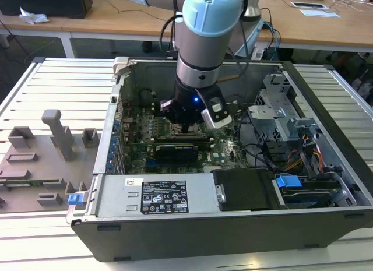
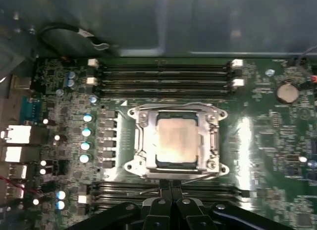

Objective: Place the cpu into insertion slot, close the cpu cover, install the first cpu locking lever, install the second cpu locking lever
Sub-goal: 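Install the second cpu locking lever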

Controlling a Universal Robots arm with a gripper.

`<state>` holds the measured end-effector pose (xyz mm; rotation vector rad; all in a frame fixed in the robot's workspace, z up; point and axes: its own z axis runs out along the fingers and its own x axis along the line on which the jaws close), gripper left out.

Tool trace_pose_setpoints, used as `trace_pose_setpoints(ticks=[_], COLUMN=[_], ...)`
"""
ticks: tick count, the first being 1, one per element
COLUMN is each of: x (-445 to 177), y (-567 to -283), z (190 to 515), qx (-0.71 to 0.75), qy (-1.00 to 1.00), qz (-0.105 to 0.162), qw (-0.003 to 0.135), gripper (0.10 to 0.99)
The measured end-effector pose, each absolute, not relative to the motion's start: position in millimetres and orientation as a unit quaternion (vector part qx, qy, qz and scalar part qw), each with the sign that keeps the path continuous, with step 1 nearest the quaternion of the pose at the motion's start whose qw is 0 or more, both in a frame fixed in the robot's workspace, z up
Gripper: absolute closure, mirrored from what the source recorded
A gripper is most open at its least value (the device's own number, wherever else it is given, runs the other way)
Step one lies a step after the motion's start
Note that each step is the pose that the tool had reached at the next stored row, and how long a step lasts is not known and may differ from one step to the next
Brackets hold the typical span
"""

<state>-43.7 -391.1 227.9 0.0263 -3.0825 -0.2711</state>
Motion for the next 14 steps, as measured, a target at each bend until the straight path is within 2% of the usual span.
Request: trace_pose_setpoints(ticks=[5,14], x=[-71.4,-76.2], y=[-391.5,-391.1], z=[213.0,201.2], qx=[0.011,0.035], qy=[-0.995,-0.993], qz=[-0.093,-0.109], qw=[0.024,0.026], gripper=[0.980,0.980])
